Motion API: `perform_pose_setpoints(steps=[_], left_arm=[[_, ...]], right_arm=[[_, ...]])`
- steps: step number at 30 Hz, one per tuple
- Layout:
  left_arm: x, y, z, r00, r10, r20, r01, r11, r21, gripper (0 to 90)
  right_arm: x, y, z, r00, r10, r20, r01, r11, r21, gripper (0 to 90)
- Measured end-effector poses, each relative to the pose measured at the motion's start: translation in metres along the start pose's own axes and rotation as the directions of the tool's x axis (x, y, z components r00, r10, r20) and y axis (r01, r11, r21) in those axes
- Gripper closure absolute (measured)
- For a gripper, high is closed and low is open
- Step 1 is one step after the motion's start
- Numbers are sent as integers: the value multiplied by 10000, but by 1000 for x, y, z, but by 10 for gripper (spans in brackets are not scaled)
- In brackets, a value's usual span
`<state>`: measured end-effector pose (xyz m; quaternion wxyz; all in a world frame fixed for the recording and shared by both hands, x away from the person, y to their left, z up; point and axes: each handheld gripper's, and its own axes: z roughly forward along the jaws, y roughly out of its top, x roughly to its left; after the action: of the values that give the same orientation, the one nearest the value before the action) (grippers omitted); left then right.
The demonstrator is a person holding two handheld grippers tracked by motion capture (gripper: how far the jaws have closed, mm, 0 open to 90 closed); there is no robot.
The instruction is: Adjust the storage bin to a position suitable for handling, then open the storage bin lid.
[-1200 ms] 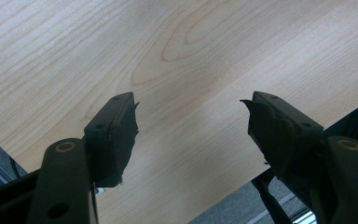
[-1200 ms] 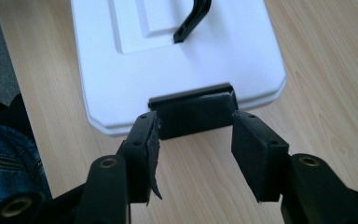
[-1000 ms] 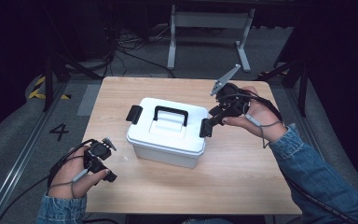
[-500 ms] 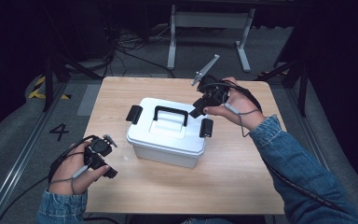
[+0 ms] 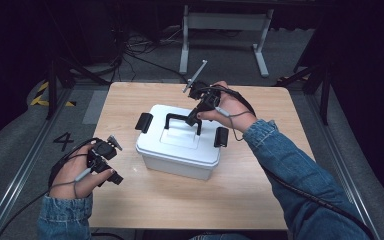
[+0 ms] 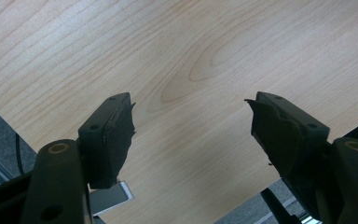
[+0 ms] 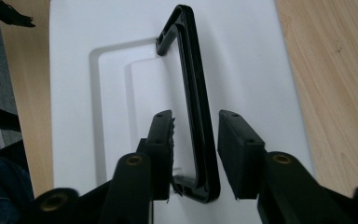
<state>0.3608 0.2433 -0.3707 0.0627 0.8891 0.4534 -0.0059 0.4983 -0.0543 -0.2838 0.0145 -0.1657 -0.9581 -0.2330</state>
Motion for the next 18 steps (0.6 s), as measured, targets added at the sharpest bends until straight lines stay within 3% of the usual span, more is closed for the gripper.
perform_pose_setpoints(steps=[4,10,18], left_arm=[[-1,0,0,10000,-61,25,61,10000,-72,308],[-1,1,-2,9999,74,-88,-75,9999,-136,309],[-1,0,-2,9999,103,-124,-105,9999,-135,309]], right_arm=[[3,5,6,9991,-332,279,325,9991,286,796],[1,4,5,9987,-467,-205,469,9988,122,827],[5,4,4,9962,-698,-520,704,9975,97,850]])
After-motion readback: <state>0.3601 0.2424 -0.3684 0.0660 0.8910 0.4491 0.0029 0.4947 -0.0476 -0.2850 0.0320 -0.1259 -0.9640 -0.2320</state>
